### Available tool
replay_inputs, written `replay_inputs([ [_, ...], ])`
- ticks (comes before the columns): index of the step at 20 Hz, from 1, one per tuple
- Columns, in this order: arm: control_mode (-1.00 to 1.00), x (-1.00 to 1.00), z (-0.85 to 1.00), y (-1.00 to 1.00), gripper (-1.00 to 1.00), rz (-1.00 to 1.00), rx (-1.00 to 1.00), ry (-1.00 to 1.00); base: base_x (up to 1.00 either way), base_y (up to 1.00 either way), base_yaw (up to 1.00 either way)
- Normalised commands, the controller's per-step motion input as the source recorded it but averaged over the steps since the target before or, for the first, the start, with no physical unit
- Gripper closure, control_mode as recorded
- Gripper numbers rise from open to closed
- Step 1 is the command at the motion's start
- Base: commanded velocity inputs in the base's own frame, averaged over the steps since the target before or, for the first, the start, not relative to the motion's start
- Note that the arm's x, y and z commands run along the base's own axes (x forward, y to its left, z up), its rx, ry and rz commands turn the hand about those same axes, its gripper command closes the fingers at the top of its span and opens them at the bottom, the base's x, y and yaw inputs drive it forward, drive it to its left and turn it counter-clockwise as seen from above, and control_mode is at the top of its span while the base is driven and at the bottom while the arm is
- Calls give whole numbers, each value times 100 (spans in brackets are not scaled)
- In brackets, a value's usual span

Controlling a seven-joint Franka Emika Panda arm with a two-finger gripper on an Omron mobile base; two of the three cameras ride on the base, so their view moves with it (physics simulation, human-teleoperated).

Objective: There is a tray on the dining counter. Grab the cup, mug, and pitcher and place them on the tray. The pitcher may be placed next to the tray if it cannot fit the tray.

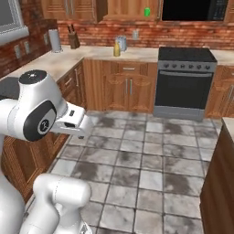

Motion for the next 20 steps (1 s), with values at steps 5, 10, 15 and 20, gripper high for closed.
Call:
replay_inputs([
  [5, 100, 0, 0, 0, -100, 0, 0, 0, 88, 1, 0],
  [10, 100, 0, 0, 0, -100, 0, 0, 0, 83, 3, 0],
  [15, 100, 0, 0, 0, -100, 0, 0, 0, 83, 4, 0],
  [20, 100, 0, 0, 0, -100, 0, 0, 0, 83, 2, 0],
])
